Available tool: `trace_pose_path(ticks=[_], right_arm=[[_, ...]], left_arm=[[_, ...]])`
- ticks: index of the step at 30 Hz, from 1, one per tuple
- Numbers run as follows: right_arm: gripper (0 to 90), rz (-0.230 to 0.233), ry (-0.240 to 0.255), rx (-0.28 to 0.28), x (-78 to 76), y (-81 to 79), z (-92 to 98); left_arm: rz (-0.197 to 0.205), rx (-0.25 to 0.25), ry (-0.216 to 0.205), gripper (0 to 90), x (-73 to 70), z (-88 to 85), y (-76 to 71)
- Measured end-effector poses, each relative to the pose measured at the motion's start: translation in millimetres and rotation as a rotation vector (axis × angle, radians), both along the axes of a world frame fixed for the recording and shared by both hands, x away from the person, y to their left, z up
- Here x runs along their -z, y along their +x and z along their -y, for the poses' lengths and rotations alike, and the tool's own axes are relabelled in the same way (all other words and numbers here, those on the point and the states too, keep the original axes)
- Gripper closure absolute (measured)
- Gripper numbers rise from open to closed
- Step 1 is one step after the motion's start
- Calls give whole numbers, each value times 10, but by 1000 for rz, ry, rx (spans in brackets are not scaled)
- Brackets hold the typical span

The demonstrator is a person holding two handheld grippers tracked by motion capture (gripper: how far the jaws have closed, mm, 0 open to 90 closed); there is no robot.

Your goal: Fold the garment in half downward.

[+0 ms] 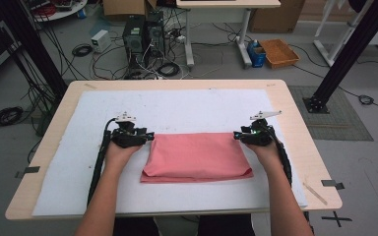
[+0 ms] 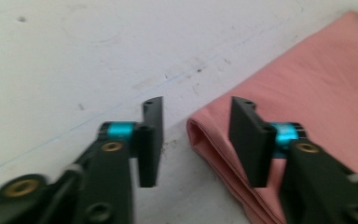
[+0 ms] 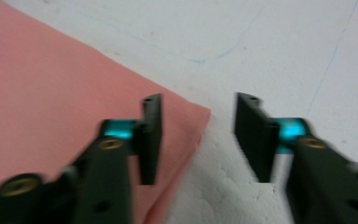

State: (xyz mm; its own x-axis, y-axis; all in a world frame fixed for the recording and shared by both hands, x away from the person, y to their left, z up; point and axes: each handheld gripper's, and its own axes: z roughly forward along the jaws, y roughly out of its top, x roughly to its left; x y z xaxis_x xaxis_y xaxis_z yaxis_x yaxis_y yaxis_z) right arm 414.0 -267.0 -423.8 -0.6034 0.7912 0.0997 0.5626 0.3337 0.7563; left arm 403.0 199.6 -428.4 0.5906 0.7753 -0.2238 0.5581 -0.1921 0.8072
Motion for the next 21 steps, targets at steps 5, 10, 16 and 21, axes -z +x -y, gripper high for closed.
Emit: trace_pose_path(ticks=[5,10,16,21], right_arm=[[289,79,50,-43,-118,-232,-25],[216,150,112,-110,-222,-445,-18],[215,180,143,-143,-284,-591,43],[215,176,152,-148,-329,-566,82]], left_arm=[[109,5,-54,330,-230,-86,-339],[151,19,-87,226,-337,-140,-620],[177,38,-71,223,-371,-177,-791],[176,25,-46,223,-398,-179,-932]])
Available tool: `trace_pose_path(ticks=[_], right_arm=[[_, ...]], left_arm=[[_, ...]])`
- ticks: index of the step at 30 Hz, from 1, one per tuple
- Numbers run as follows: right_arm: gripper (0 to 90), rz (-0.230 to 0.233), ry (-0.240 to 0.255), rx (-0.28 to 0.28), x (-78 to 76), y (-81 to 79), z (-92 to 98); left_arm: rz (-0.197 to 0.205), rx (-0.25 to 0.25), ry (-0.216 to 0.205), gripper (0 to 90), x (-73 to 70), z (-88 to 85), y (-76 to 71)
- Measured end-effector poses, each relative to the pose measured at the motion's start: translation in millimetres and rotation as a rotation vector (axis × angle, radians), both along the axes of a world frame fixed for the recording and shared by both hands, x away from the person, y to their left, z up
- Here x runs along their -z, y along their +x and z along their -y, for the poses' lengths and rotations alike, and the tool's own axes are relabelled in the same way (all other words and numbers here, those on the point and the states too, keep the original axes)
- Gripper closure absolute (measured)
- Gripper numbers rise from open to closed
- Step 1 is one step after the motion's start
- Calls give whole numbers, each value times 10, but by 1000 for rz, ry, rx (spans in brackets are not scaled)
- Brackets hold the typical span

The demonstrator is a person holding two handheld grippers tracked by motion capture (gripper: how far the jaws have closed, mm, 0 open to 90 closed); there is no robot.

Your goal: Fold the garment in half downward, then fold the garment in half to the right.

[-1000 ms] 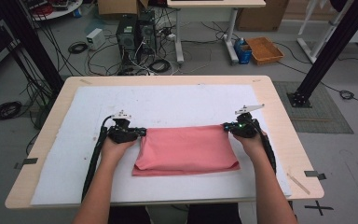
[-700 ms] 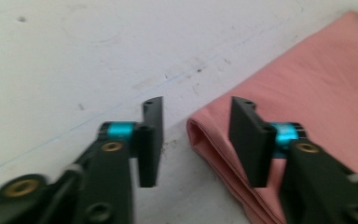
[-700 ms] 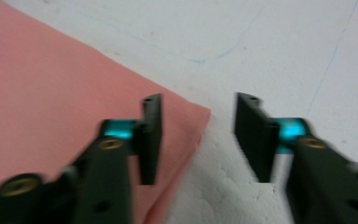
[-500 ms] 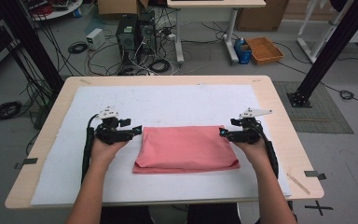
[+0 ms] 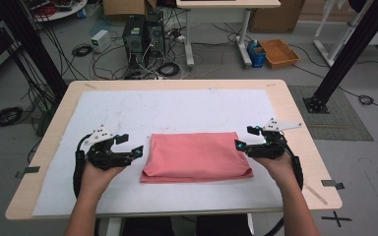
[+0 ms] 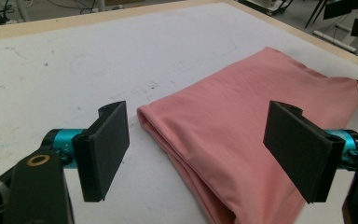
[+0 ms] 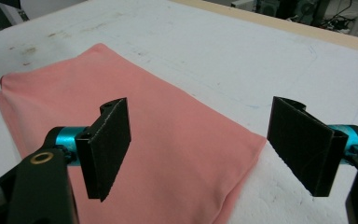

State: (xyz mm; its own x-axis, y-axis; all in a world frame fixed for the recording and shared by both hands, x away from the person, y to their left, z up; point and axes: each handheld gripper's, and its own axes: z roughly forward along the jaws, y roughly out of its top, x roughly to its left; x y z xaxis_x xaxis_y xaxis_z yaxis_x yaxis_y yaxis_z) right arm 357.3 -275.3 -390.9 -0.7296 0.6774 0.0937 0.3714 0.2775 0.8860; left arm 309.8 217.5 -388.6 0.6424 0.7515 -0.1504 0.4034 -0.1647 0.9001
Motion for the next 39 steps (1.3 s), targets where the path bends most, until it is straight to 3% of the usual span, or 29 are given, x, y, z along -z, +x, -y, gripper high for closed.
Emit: trace_pose_path(ticks=[6,8,10,12,19,21,24,29,32,34,36,38,39], right_arm=[[214,-13,-3,7,-101,72,-64],[214,-9,-2,-5,-137,91,-98],[213,-6,-1,-17,-178,112,-142],[214,-7,-3,-34,-222,144,-195],[213,-21,-25,-99,-353,297,-390],[214,-27,-35,-112,-381,338,-474],[213,-32,-67,-144,-406,410,-644],[213,-52,-112,-193,-396,534,-991],[214,-62,-146,-231,-380,619,-1237],[214,-66,-171,-252,-361,677,-1410],[213,-82,-202,-277,-336,738,-1586],[214,-81,-221,-298,-299,788,-1760],[213,-96,-235,-306,-277,810,-1855]], left_arm=[[-17,-14,29,223,1,35,-109],[-35,-40,84,223,43,61,-148],[-57,-45,101,223,93,69,-190],[-85,-51,88,223,143,77,-223],[-125,-73,69,223,268,100,-303],[-158,-84,51,223,347,99,-316],[-179,-86,45,223,399,115,-316],[-250,-85,3,228,567,226,-292],[-278,-76,8,254,627,335,-274],[-260,-99,21,270,645,389,-294],[-238,-121,30,365,655,422,-352],[-224,-108,66,555,654,490,-412],[-224,-133,72,558,649,516,-431]])
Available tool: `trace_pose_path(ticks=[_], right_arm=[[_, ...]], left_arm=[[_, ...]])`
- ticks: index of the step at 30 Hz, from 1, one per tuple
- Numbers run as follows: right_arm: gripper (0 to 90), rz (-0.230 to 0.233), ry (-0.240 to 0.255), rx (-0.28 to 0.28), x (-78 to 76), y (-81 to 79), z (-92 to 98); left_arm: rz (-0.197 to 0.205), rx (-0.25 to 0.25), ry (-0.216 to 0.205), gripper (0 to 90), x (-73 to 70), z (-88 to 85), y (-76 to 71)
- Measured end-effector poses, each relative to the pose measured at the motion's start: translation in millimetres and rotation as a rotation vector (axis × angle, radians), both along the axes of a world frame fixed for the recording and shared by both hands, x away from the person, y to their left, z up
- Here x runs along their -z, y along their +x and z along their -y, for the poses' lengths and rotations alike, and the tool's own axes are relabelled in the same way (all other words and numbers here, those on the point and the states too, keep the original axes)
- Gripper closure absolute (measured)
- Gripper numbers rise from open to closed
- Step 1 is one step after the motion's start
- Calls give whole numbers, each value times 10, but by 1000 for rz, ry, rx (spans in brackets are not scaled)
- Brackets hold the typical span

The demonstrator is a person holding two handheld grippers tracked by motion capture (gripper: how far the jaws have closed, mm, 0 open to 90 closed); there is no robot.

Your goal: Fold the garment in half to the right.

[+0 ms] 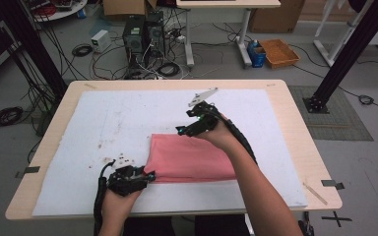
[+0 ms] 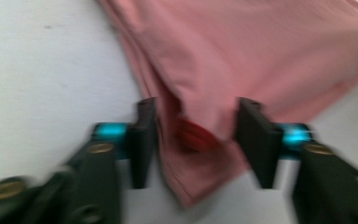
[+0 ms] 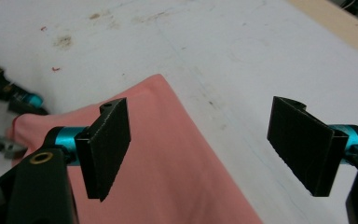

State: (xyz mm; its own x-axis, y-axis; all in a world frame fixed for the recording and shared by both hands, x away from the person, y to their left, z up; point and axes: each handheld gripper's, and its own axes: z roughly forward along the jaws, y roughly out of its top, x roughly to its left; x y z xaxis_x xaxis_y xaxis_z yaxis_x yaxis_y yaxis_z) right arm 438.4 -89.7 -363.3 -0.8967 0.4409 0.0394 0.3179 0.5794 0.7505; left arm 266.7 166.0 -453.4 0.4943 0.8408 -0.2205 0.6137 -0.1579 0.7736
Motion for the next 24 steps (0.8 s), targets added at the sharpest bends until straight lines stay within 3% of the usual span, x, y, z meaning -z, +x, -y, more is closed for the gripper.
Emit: trace_pose_path(ticks=[2,3,6,10,14,18,21,24], right_arm=[[214,-10,-36,-25,57,39,-194],[214,-19,-49,-38,88,54,-287],[220,-40,-83,-67,210,95,-537],[275,-68,-146,-103,393,137,-810],[366,-87,-200,-112,542,181,-963],[501,-107,-257,-141,651,176,-1052],[753,-101,-251,-163,638,153,-1070],[860,-64,-272,-177,621,119,-1113]], left_arm=[[-4,-21,0,591,0,22,-12],[0,-40,24,637,-5,40,-26],[-20,-35,5,753,-6,29,-37],[-9,-33,24,792,-3,42,-50],[-9,-18,22,819,-4,51,-50],[-4,9,11,825,1,63,-50],[-3,25,6,824,-2,55,-39],[11,31,-1,825,-17,40,-40]])
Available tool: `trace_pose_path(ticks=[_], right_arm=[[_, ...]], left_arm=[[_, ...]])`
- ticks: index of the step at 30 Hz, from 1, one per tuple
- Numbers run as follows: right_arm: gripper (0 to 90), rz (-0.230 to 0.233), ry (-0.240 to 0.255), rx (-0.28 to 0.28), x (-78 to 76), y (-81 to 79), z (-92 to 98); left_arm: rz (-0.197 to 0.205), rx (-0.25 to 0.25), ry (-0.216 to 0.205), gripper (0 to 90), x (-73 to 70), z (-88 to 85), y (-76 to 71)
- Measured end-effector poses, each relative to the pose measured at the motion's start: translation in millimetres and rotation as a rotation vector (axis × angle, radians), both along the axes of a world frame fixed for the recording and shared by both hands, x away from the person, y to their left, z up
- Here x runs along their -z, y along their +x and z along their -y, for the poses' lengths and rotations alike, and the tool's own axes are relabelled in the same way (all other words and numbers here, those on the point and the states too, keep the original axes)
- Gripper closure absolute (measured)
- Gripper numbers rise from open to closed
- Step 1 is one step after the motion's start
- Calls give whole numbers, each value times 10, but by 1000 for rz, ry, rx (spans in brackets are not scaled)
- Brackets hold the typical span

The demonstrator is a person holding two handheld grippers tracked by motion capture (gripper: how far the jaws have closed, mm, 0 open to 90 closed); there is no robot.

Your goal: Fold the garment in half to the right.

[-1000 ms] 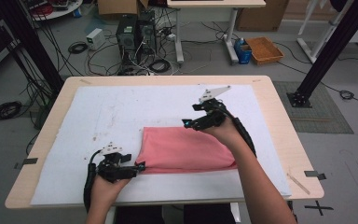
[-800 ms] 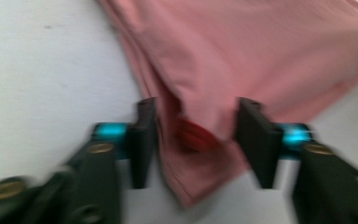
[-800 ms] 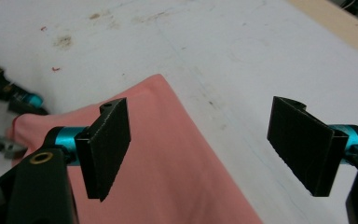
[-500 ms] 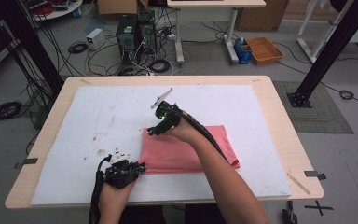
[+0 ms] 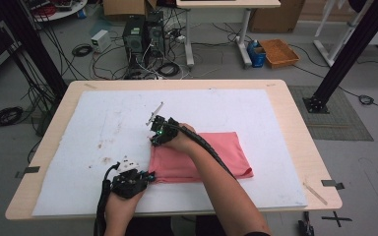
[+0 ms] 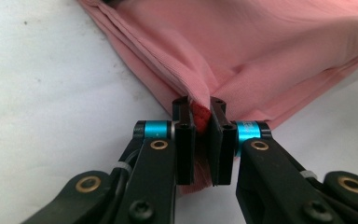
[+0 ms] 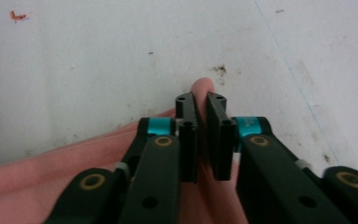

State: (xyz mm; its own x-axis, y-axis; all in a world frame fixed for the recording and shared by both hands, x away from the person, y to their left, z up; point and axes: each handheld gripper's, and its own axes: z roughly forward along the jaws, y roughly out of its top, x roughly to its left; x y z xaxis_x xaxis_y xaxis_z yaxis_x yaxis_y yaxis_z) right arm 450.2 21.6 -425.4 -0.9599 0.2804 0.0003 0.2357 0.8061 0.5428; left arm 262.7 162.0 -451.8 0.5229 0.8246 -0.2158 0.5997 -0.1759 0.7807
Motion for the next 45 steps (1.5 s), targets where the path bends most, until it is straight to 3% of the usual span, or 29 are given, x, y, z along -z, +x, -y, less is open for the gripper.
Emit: trace_pose_path(ticks=[3,6,9,14,21,27,34,38,45], right_arm=[[872,-14,19,-5,-44,-21,-3],[875,4,88,-8,-180,-22,55],[875,-6,144,2,-333,-32,163],[874,14,218,1,-541,-58,394],[874,43,286,25,-687,-115,701],[874,65,339,42,-797,-154,984],[873,95,378,74,-824,-193,1328],[873,106,402,96,-858,-227,1528],[872,111,399,143,-853,-250,1854]], left_arm=[[24,13,-11,827,-49,-33,-24],[42,22,-22,828,-122,-63,-51],[68,41,-26,828,-232,-60,-68],[107,104,-31,830,-451,31,-51],[136,205,-92,833,-639,208,31],[140,289,-148,833,-768,400,124],[132,389,-184,833,-891,717,271],[123,440,-199,833,-913,916,359],[89,506,-227,833,-880,1287,525]])
